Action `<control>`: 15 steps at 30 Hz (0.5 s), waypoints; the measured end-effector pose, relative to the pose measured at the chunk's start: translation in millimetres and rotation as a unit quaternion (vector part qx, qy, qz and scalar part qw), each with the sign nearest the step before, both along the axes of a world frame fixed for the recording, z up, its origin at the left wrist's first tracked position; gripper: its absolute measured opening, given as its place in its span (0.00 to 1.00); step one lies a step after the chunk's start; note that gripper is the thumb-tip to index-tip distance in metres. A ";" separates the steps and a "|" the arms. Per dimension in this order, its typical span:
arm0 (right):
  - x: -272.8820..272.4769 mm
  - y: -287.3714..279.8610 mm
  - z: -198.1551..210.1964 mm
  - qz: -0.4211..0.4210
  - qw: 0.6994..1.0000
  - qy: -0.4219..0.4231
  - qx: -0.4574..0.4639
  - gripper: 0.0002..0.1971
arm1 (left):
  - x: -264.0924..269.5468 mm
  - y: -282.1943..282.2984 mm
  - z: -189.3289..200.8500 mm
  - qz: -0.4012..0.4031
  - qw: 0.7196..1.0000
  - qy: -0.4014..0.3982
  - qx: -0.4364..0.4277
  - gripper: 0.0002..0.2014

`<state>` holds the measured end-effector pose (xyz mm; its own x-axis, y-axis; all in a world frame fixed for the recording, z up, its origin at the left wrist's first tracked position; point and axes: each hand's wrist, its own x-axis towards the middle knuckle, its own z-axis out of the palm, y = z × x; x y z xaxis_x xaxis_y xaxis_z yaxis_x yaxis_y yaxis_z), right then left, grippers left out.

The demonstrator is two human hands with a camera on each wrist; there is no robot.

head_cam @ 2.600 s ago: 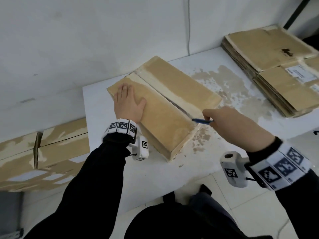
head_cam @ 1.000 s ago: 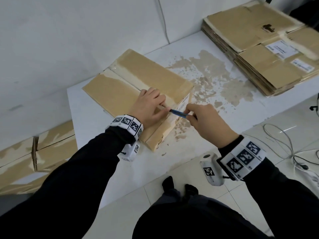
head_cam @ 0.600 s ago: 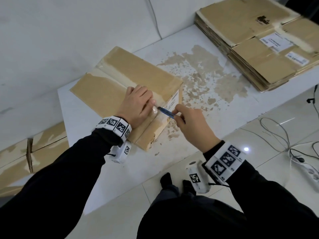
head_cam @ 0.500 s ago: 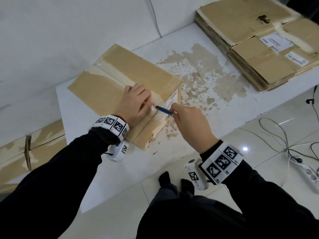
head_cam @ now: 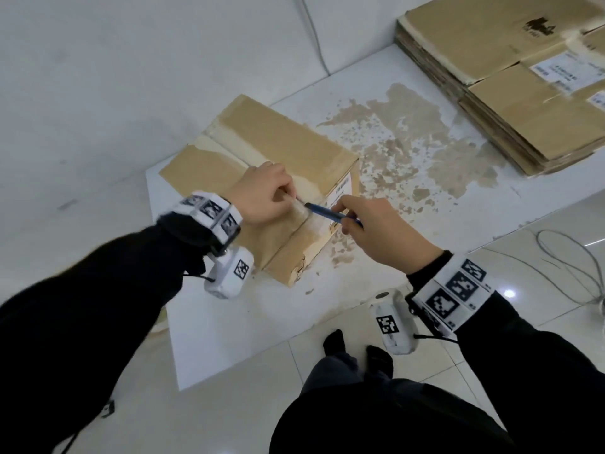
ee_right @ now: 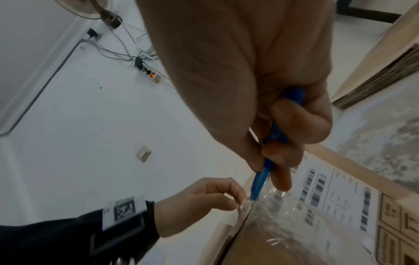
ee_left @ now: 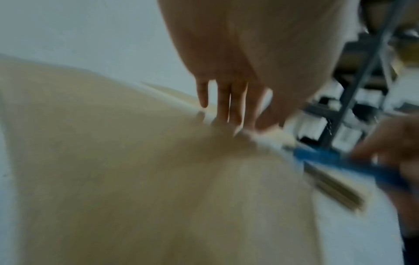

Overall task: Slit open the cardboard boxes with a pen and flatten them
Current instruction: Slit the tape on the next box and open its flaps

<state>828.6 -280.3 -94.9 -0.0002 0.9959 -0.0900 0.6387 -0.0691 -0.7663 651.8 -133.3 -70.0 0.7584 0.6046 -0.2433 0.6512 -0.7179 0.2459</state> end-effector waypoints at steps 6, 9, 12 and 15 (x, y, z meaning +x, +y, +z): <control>4.4 8.4 0.7 0.005 1.000 0.004 -0.009 0.08 | 14.8 7.3 31.8 -0.049 0.961 0.273 0.002 0.31; -1.5 13.3 0.8 -0.004 1.000 0.005 -0.006 0.08 | 20.7 3.7 28.9 -0.049 0.962 0.268 0.016 0.31; -0.1 12.6 4.4 0.011 1.000 -0.004 -0.015 0.08 | 20.1 2.0 31.0 -0.044 0.967 0.251 0.006 0.31; 10.2 12.9 10.5 0.030 0.999 -0.012 -0.031 0.09 | 19.3 -0.5 30.8 -0.037 0.970 0.242 0.003 0.29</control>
